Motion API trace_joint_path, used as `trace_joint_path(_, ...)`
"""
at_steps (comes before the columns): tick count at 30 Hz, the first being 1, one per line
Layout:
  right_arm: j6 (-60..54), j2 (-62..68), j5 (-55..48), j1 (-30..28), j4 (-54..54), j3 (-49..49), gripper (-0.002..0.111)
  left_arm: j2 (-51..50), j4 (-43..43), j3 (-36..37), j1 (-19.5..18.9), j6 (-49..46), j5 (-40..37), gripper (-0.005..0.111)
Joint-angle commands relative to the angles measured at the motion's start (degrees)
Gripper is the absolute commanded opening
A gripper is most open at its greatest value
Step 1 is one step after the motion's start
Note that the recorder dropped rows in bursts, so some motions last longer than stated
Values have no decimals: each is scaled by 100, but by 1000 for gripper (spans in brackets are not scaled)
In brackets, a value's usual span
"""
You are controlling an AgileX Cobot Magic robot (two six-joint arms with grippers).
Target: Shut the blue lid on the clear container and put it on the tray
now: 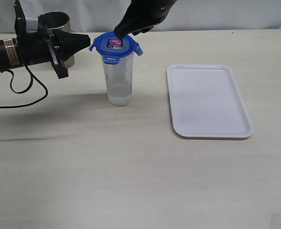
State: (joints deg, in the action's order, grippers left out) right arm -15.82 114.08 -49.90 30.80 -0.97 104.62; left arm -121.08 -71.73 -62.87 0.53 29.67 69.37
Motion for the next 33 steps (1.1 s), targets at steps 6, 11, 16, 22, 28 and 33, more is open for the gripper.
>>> trace_joint_path(6,49,-65,29,-27,25,33,18,58,82,-22,99,6,59,0)
trace_joint_path(11,49,-65,29,-27,25,33,18,58,58,-22,99,6,59,0)
trace_joint_path(16,49,-65,29,-27,25,33,18,58,58,-22,99,6,59,0)
trace_joint_path(22,38,-55,29,-27,46,33,18,58,84,-22,87,6,59,0)
trace_joint_path(28,9,-121,29,-27,-13,33,18,58,202,-22,-69,32,59,0)
trace_joint_path(33,-85,-358,71,-36,-37,33,18,58,-255,-22,-375,244,59,0)
